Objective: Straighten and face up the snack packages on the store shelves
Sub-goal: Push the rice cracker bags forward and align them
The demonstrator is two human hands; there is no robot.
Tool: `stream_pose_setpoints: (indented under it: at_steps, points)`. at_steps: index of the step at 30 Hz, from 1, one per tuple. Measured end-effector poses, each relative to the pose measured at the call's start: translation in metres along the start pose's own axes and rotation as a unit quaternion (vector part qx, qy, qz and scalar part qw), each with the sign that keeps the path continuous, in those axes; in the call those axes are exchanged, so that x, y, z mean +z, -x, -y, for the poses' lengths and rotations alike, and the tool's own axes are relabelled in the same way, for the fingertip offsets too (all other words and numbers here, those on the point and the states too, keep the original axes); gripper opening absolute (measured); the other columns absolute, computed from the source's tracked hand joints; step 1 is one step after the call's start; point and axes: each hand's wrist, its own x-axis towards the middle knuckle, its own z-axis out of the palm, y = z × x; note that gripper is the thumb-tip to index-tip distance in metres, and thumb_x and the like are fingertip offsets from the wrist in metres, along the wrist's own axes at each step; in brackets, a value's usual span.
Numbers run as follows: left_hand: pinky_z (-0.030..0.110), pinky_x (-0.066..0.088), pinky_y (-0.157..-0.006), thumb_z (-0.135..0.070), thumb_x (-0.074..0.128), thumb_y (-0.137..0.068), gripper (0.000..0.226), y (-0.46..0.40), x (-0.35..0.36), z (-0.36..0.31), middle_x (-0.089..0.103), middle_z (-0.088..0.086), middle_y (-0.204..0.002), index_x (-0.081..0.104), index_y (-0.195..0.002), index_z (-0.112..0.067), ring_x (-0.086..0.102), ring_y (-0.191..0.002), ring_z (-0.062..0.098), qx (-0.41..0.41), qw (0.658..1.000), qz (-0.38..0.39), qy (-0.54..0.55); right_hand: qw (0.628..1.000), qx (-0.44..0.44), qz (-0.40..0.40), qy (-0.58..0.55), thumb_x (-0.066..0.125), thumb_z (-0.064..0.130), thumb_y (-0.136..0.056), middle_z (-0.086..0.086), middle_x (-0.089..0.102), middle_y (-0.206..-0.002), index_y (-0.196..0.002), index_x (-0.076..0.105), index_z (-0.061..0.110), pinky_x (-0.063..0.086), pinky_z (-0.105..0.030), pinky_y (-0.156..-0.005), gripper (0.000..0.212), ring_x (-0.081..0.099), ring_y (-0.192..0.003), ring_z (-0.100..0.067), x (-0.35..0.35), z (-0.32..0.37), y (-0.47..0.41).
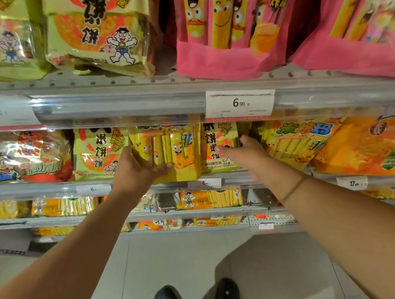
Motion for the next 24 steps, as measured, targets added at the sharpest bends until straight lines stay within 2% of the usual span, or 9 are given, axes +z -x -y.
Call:
stream_pose_setpoints:
  at_steps: [3,6,7,10,12,16,18,21,24]
  points:
    - [0.046,0.052,-0.063,-0.041,0.090,-0.044,0.068,0.012,-0.008,0.006,0.040,0.005,-0.076,0.035,-0.078,-0.023,0.052,-0.073,0.025,-0.013,0.999,-0.009,0.032,1.000,0.002,0.009,-0.019,0.085,0.038,-0.071,-0.006,0.027,-0.159,-0.154,0.016,0.015,0.033,-0.044,-0.109,0.110,0.033,-0.142,-0.029,-0.001,0.001,-0.003]
    - [0.057,0.057,-0.075,-0.036,0.095,-0.048,0.071,0.027,-0.022,0.017,0.043,0.009,-0.083,0.043,-0.090,-0.013,0.062,-0.084,0.044,-0.027,0.999,-0.009,0.040,0.998,0.005,0.005,-0.059,0.084,0.035,-0.072,-0.006,0.028,-0.159,-0.154,0.015,0.015,0.032,-0.044,-0.109,0.109,0.036,-0.140,-0.029,-0.001,0.001,-0.005]
    - [0.054,0.058,-0.073,-0.034,0.095,-0.050,0.069,0.033,-0.025,0.022,0.048,0.008,-0.083,0.045,-0.093,-0.012,0.064,-0.087,0.044,-0.030,0.998,-0.017,0.044,0.998,0.005,0.008,-0.069,0.084,0.036,-0.073,-0.006,0.030,-0.158,-0.154,0.018,0.015,0.033,-0.043,-0.107,0.107,0.039,-0.138,-0.028,-0.001,0.001,-0.005]
    - [0.013,0.048,-0.045,-0.024,0.093,-0.053,0.056,0.051,-0.036,0.040,0.057,-0.020,-0.057,0.044,-0.079,-0.024,0.061,-0.054,-0.001,-0.018,0.996,-0.072,0.046,0.995,0.005,0.033,-0.092,0.084,0.039,-0.071,-0.001,0.052,-0.140,-0.136,0.045,0.016,0.035,-0.037,-0.091,0.079,0.051,-0.124,-0.024,0.007,0.005,-0.002]
    - [0.008,0.041,-0.040,-0.020,0.092,-0.055,0.052,0.062,-0.049,0.050,0.060,-0.027,-0.056,0.047,-0.082,-0.023,0.058,-0.049,-0.009,-0.020,0.994,-0.088,0.058,0.995,0.004,0.049,-0.092,0.084,0.040,-0.070,0.005,0.055,-0.126,-0.121,0.050,0.019,0.033,-0.037,-0.084,0.065,0.052,-0.113,-0.021,0.020,0.009,0.005]
    - [0.012,0.048,-0.045,-0.019,0.091,-0.055,0.056,0.073,-0.088,0.073,0.068,-0.022,-0.067,0.054,-0.098,-0.018,0.066,-0.059,-0.004,-0.044,0.989,-0.098,0.099,0.994,0.002,0.055,-0.090,0.082,0.035,-0.075,0.008,0.054,-0.103,-0.095,0.049,0.028,0.033,-0.035,-0.084,0.040,0.047,-0.102,-0.017,0.060,0.024,0.017]
    - [0.013,0.050,-0.047,-0.021,0.091,-0.053,0.061,0.075,-0.109,0.083,0.070,-0.019,-0.072,0.055,-0.102,-0.016,0.068,-0.061,-0.002,-0.047,0.988,-0.108,0.104,0.992,0.001,0.061,-0.107,0.080,0.027,-0.079,0.005,0.058,-0.105,-0.099,0.050,0.024,0.034,-0.034,-0.085,0.037,0.051,-0.104,-0.019,0.084,0.031,0.023]
    - [0.034,0.061,-0.063,-0.030,0.093,-0.046,0.075,0.076,-0.138,0.099,0.074,0.004,-0.093,0.055,-0.109,-0.016,0.074,-0.079,0.019,-0.067,0.986,-0.103,0.117,0.993,0.006,0.051,-0.105,0.078,0.022,-0.082,0.004,0.059,-0.100,-0.093,0.048,0.023,0.036,-0.035,-0.085,0.032,0.055,-0.091,-0.014,0.113,0.040,0.029]
    - [0.050,0.060,-0.073,-0.034,0.097,-0.044,0.079,0.073,-0.160,0.111,0.070,0.012,-0.101,0.054,-0.108,-0.021,0.071,-0.089,0.032,-0.076,0.986,-0.091,0.117,0.996,0.014,0.013,-0.084,0.075,0.021,-0.085,0.006,0.053,-0.088,-0.082,0.042,0.025,0.037,-0.034,-0.083,0.033,0.048,-0.076,-0.006,0.131,0.045,0.029]
